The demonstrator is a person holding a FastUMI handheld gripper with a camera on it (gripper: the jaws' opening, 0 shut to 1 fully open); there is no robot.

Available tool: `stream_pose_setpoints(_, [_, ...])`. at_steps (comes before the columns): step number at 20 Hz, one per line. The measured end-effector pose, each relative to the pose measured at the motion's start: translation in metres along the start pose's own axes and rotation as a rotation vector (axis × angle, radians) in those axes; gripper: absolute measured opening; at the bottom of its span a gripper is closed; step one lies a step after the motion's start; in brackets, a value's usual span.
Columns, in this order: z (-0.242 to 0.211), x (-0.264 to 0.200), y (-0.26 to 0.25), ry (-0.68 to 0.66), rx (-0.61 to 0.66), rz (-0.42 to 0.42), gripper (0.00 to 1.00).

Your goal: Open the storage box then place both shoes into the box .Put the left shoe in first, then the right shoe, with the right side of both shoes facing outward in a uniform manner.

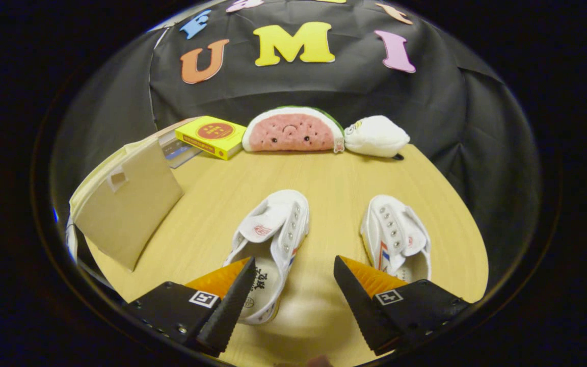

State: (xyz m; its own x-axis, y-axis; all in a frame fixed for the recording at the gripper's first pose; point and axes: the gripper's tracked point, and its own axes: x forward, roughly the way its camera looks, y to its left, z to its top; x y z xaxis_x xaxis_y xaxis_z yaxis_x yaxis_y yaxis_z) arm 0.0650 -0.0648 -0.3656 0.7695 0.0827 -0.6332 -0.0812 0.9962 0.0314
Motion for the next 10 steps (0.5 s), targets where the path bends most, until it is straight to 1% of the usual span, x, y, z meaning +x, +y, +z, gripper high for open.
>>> stream_pose_setpoints(1, [-0.002, 0.006, -0.001, 0.02, 0.019, -0.003, 0.94])
stream_pose_setpoints(4, [-0.005, 0.021, 0.005, 0.076, 0.079, 0.015, 0.84])
stream_pose_setpoints(5, [-0.007, 0.027, 0.006, 0.093, 0.107, 0.02, 0.76])
stream_pose_setpoints(6, [-0.007, 0.031, 0.006, 0.104, 0.133, 0.017, 0.72])
stream_pose_setpoints(8, [-0.005, 0.034, 0.013, 0.108, 0.19, 0.037, 0.47])
stream_pose_setpoints(10, [-0.006, 0.035, 0.013, 0.122, 0.208, 0.019, 0.22])
